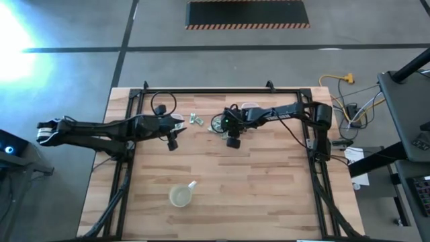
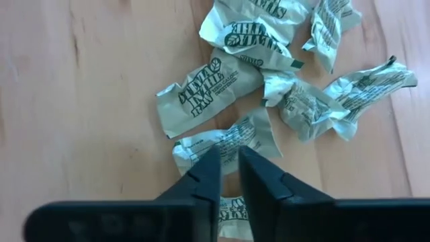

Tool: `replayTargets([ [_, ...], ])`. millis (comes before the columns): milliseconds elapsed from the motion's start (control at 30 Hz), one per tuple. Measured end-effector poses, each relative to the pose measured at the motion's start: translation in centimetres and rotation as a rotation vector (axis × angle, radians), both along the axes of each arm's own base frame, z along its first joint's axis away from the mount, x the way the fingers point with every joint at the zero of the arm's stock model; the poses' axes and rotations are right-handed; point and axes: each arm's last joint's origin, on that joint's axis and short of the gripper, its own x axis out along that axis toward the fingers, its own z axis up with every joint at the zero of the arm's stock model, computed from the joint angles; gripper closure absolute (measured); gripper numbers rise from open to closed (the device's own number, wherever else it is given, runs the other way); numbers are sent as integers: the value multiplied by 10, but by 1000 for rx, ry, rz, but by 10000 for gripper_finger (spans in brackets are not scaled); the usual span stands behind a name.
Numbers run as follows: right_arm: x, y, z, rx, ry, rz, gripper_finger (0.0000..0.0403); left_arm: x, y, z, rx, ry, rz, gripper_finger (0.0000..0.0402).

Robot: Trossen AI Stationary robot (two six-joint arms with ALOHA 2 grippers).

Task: Pick and place items into bin
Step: Put the green stevia packet into the rectangular transparent bin

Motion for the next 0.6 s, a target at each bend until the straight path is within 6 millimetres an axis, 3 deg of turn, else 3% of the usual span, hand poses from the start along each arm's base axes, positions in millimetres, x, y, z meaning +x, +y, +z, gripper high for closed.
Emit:
replayTargets([
  [167,-1,1,11,-7,-30,2,391,0,0,0,0,1,0,274],
  [367,-3,2,21,-3,-60,1,394,0,0,0,0,2,0,274],
  [600,0,5,10,73,-51,76,355,0,0,0,0,2,0,274],
])
